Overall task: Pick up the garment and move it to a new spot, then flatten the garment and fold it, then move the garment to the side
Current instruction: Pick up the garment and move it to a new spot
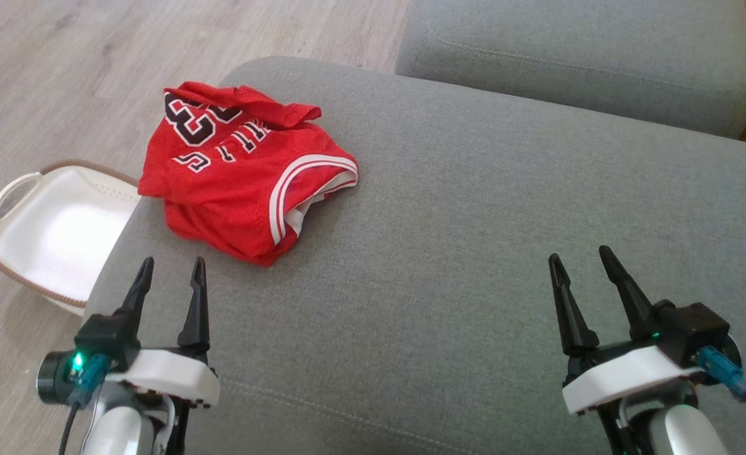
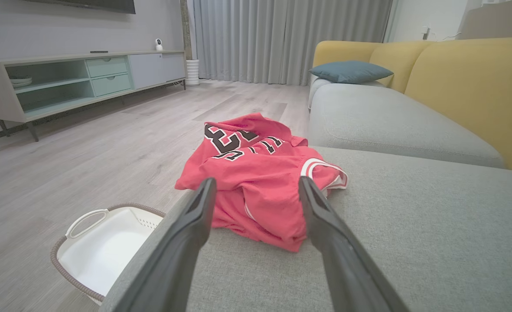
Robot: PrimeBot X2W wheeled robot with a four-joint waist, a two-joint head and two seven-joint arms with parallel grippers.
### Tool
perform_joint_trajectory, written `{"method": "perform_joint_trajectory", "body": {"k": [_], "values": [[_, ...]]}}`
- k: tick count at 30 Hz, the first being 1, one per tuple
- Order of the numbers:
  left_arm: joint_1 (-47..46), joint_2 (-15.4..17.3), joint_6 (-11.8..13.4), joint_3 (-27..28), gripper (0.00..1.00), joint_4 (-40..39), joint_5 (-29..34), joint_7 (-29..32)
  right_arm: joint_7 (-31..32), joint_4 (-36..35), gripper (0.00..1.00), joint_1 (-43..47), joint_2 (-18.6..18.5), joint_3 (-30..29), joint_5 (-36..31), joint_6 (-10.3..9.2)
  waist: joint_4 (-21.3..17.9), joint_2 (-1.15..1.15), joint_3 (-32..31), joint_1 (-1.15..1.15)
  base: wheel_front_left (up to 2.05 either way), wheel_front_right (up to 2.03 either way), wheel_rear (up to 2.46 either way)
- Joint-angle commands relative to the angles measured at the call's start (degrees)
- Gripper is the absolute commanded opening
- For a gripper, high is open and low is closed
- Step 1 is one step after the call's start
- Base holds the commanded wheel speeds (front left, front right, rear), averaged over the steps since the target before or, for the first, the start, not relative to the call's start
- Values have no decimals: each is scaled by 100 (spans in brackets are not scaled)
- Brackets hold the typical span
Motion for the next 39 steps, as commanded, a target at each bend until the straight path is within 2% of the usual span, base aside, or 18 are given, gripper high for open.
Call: {"method": "perform_joint_trajectory", "body": {"k": [1, 6, 13, 19, 27, 28, 29, 30, 35, 39], "values": [[-260, 67, 14, 232, 100, -221, 37, -70, 9, -218, 100, -210, -28, 146, -12, 44, 25, 0, 45, 0, 0, 0, 0], [-394, 30, -66, 270, 100, -142, -68, -70, 93, -303, 100, -301, -28, 188, -58, 44, -75, 0, 319, 0, 0, 0, 0], [-1243, -2, -280, 289, 100, 531, -413, 146, 325, -556, 100, -599, -28, 174, -269, 44, -330, 0, 1151, 0, 0, 0, 0], [-2336, 89, -440, 383, 100, 1647, -798, 660, 513, -806, 100, -943, -107, 188, -439, 44, -522, 0, 1952, 0, 0, 0, 0], [-3420, 256, -569, 535, 100, 3306, -1292, 1130, 562, -884, 100, -1175, -219, 196, -456, 44, -615, 0, 2395, 0, 0, 0, 0], [-3513, 266, -580, 544, 86, 3462, -1347, 1175, 565, -883, 100, -1192, -223, 193, -454, 44, -616, 0, 2414, 0, 0, 0, 0], [-3594, 289, -591, 535, 35, 3580, -1375, 1172, 567, -880, 100, -1207, -224, 190, -451, 44, -617, 0, 2425, 0, 0, 0, 0], [-3663, 324, -598, 527, 0, 3666, -1380, 1102, 565, -877, 100, -1221, -226, 188, -452, 44, -617, 0, 2431, 0, 0, 0, 0], [-3804, 412, -576, 432, 0, 3829, -1279, 513, 508, -838, 100, -1242, -250, 162, -559, 44, -585, 0, 2320, 0, 0, 0, 0], [-3752, 502, -459, 333, 0, 3528, -1058, 73, 432, -786, 100, -1184, -203, 129, -559, 44, -547, 0, 2062, 0, 0, 0, 0]]}}
